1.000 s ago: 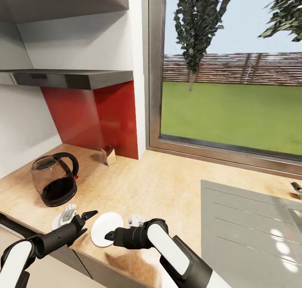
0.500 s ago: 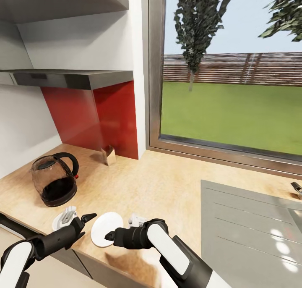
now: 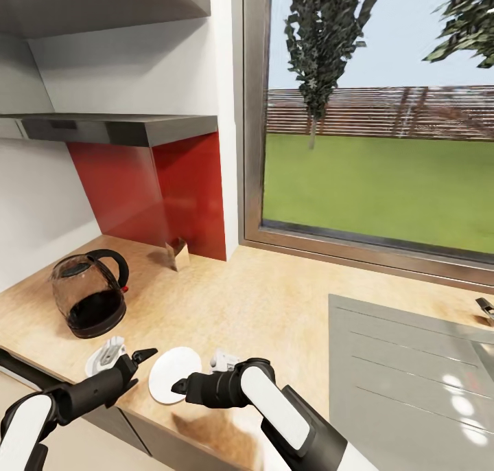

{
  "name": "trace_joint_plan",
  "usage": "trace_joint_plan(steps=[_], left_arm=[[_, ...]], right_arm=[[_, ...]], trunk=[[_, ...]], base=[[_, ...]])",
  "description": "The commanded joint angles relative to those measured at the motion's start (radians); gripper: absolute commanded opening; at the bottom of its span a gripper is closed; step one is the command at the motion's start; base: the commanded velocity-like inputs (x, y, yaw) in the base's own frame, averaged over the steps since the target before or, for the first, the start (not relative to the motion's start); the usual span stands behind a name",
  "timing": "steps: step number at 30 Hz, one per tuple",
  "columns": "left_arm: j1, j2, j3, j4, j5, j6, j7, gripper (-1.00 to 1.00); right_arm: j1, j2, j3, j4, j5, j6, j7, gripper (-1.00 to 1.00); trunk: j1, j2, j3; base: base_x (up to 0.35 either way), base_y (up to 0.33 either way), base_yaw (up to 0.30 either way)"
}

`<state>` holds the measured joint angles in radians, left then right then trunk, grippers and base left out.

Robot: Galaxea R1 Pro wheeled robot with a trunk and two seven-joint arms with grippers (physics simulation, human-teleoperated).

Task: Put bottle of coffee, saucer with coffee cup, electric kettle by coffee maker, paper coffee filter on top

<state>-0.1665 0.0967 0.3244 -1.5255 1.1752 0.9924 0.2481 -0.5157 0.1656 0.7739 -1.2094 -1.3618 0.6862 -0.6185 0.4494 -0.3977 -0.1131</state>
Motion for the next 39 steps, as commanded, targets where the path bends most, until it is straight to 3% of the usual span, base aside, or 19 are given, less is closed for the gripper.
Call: trace_joint_plan(steps=[1,39], left_arm=[[-0.001,0.000,0.001,-0.001,0.011,0.004,0.011,1.00],[0.006,0.000,-0.002,0.001,0.009,0.003,0.019,1.00]], right_arm=[[-0.001,0.000,0.001,-0.001,-0.010,-0.001,-0.010,1.00],[-0.001,0.000,-0.001,0.003,-0.010,-0.001,-0.010,1.00]], trunk=[[0.001,-0.002,-0.002],[0.001,-0.002,-0.002]], base=[[0.000,0.000,0.000],[0.029,0.000,0.000]])
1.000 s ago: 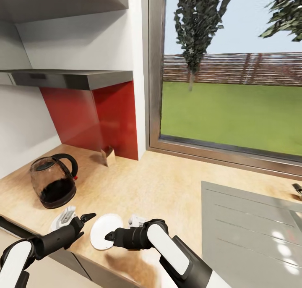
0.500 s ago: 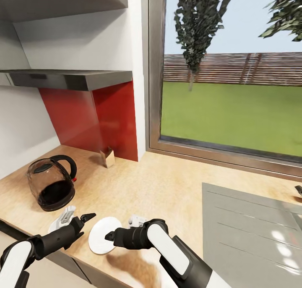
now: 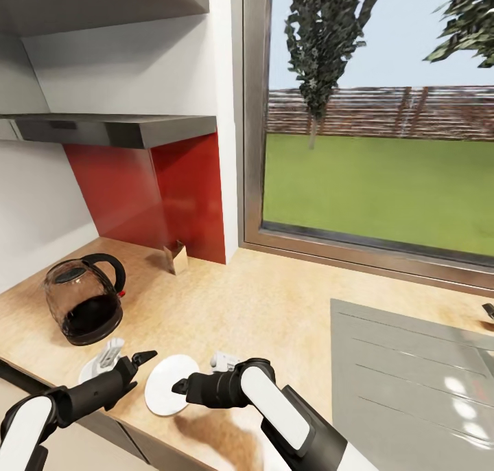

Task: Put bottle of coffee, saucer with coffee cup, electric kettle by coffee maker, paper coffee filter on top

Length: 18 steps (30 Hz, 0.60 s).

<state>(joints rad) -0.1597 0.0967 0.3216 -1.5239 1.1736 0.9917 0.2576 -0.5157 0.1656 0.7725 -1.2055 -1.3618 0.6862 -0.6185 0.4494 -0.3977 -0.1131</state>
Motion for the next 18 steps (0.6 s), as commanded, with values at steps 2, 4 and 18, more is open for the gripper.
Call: trace_joint_plan(steps=[2,4,18], left_arm=[[0.000,0.000,0.001,0.001,0.002,0.003,0.010,1.00],[-0.001,0.000,0.001,0.002,-0.015,0.002,0.010,1.00],[-0.010,-0.004,0.003,0.005,-0.098,-0.003,0.011,1.00]], right_arm=[[-0.001,0.000,0.001,0.000,-0.010,-0.001,-0.010,1.00],[-0.001,0.000,0.001,0.000,-0.010,-0.001,-0.010,1.00],[-0.001,0.000,0.002,0.000,-0.010,-0.001,-0.010,1.00]], trunk=[[0.001,-0.002,-0.002],[0.001,-0.002,-0.002],[0.001,-0.002,-0.002]], base=[[0.000,0.000,0.000],[0.000,0.000,0.000],[0.015,0.012,0.000]])
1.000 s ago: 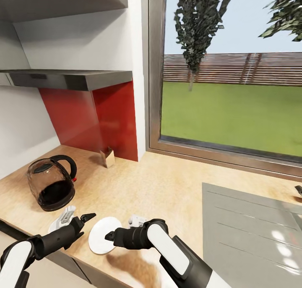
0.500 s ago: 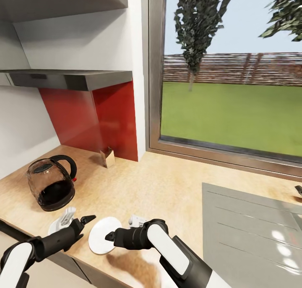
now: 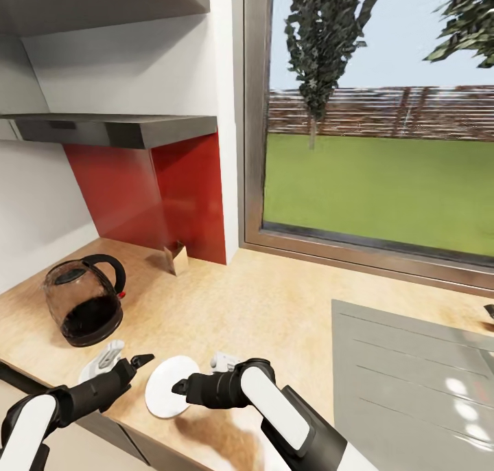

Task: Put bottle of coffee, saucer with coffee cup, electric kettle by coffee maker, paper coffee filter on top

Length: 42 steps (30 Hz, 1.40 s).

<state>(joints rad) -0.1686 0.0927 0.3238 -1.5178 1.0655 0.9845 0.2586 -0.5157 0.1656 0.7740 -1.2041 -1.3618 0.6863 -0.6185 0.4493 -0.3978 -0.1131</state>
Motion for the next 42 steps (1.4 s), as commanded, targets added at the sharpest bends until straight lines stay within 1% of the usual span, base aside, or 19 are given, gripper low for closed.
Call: trace_joint_plan(steps=[1,7,11,12,14,16,19,21,27,42], left_arm=[[-0.001,0.000,0.001,-0.001,0.010,0.003,0.010,1.00],[-0.002,-0.004,0.000,-0.001,0.010,0.001,0.010,1.00],[-0.002,-0.010,-0.001,-0.001,0.010,0.001,0.009,1.00],[-0.002,-0.011,-0.006,-0.001,0.010,0.001,0.009,1.00],[-0.002,-0.012,-0.024,-0.001,0.010,0.000,0.009,1.00],[-0.002,-0.013,-0.047,0.000,0.009,-0.001,0.010,1.00],[-0.002,-0.013,-0.062,0.001,0.008,-0.003,0.010,1.00],[-0.002,-0.013,-0.065,0.001,0.008,-0.004,0.010,1.00],[-0.002,-0.014,-0.069,0.001,0.011,-0.004,0.010,1.00],[0.007,-0.013,-0.071,0.002,0.011,-0.002,0.000,1.00]], right_arm=[[-0.001,0.000,0.001,-0.001,-0.010,-0.001,-0.010,1.00],[-0.001,0.000,0.001,0.001,-0.010,-0.001,-0.009,1.00],[0.000,0.000,0.002,0.018,-0.010,-0.002,-0.008,1.00],[-0.001,0.000,0.004,0.026,-0.009,-0.002,-0.006,1.00],[0.000,0.000,0.008,0.039,-0.009,-0.002,0.008,1.00],[-0.001,0.000,0.010,0.056,-0.008,-0.003,0.045,1.00],[0.000,0.000,0.011,0.085,-0.007,-0.003,0.092,1.00],[0.000,0.000,0.012,0.101,-0.006,-0.004,0.107,1.00],[-0.001,0.000,0.012,0.116,-0.005,-0.004,0.121,1.00],[0.000,0.000,0.011,0.119,-0.003,-0.005,0.123,1.00]], trunk=[[0.001,-0.002,-0.002],[0.001,-0.002,-0.002],[0.001,-0.002,-0.002],[0.001,-0.002,-0.002],[0.001,-0.002,-0.002],[0.001,-0.002,-0.002],[0.001,-0.002,-0.002],[0.001,-0.002,-0.002],[0.001,-0.002,-0.002],[0.001,-0.002,-0.002]], base=[[0.010,0.008,0.000],[0.003,0.003,0.000],[0.000,0.000,-0.039],[0.000,0.000,-0.117],[0.000,0.000,-0.067],[0.000,0.000,-0.031],[0.000,0.000,-0.013],[0.000,0.000,-0.005],[0.000,0.000,-0.001],[0.000,0.000,0.000]])
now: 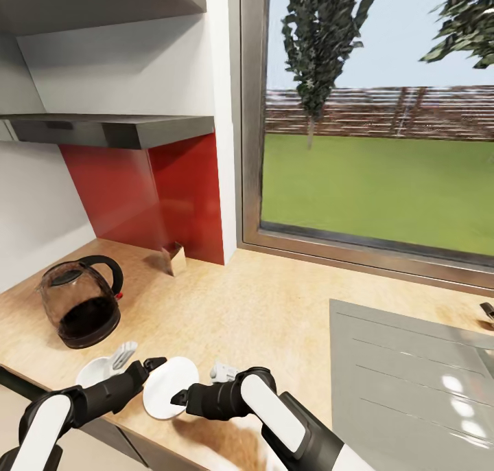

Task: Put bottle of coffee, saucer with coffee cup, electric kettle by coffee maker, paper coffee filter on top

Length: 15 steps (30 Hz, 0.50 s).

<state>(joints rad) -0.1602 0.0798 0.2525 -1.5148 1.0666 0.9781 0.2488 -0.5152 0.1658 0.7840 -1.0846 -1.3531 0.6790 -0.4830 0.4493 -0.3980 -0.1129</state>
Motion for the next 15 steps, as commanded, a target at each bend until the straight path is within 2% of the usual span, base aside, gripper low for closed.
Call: trace_joint_plan(steps=[1,15], left_arm=[[0.000,0.000,0.001,-0.001,0.010,0.005,0.009,1.00],[-0.001,-0.001,-0.001,0.014,0.016,0.010,0.006,1.00]], right_arm=[[-0.001,0.000,0.001,0.000,-0.012,0.002,-0.013,1.00],[-0.001,0.000,0.002,0.001,-0.012,0.002,-0.012,1.00]], trunk=[[0.001,-0.002,-0.002],[0.001,-0.002,-0.002]], base=[[0.000,0.000,0.000],[0.000,0.000,0.000]])
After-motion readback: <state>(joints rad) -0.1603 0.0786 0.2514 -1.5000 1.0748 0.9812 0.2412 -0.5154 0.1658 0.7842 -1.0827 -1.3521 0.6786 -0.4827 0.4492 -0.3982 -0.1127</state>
